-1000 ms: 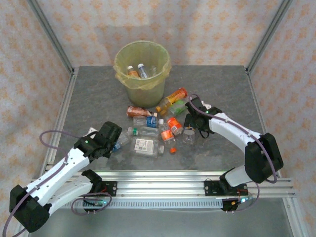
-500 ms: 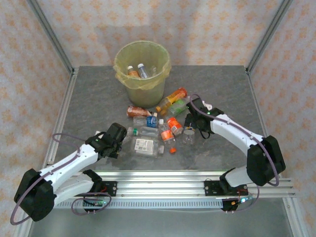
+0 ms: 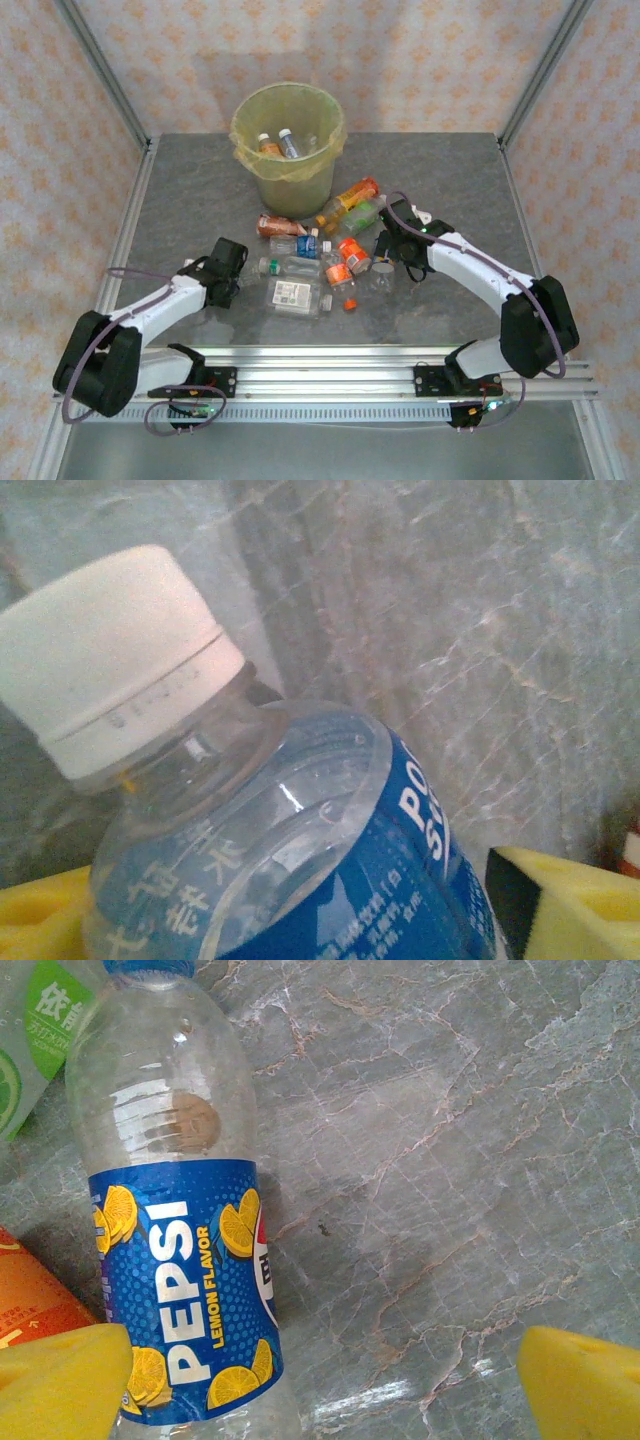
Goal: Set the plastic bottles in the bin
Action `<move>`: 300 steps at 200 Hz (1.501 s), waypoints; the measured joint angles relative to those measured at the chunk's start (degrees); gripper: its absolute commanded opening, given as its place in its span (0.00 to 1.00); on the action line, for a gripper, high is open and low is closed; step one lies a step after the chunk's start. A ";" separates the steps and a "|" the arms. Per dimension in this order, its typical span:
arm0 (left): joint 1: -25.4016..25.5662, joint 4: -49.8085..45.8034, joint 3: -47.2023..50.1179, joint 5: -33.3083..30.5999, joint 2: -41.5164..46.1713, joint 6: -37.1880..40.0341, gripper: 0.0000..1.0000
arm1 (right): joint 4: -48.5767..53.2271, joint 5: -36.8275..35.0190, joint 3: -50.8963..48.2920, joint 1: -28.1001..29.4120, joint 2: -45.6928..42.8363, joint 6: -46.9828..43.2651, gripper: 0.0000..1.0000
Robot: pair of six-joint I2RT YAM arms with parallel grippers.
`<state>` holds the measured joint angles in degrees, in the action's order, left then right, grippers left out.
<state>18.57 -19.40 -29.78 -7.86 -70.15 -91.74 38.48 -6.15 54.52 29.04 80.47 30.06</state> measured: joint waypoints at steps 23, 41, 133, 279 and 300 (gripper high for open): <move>-1.03 1.20 -2.21 0.11 -3.28 2.01 0.71 | 0.02 -0.02 0.00 0.00 -0.31 0.22 0.99; -1.38 0.94 -4.04 0.00 -5.18 3.45 0.64 | 0.04 -0.07 0.00 0.00 -0.85 0.44 0.99; -1.86 -12.79 -25.75 -15.30 6.10 24.63 0.54 | -0.02 -2.29 -0.57 -0.22 -5.62 1.51 0.99; -1.90 -10.03 -91.45 -3.96 -32.06 77.64 0.55 | -1.49 -2.84 -1.05 -0.22 -6.80 3.41 0.99; -0.74 -11.67 -101.68 -2.89 -41.86 83.14 0.56 | -1.51 -2.84 -1.05 -0.22 -6.82 3.61 0.99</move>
<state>17.82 -31.07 -131.46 -10.74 -112.01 -8.60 36.97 -8.99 53.47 28.82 73.65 33.67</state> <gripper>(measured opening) 0.648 0.992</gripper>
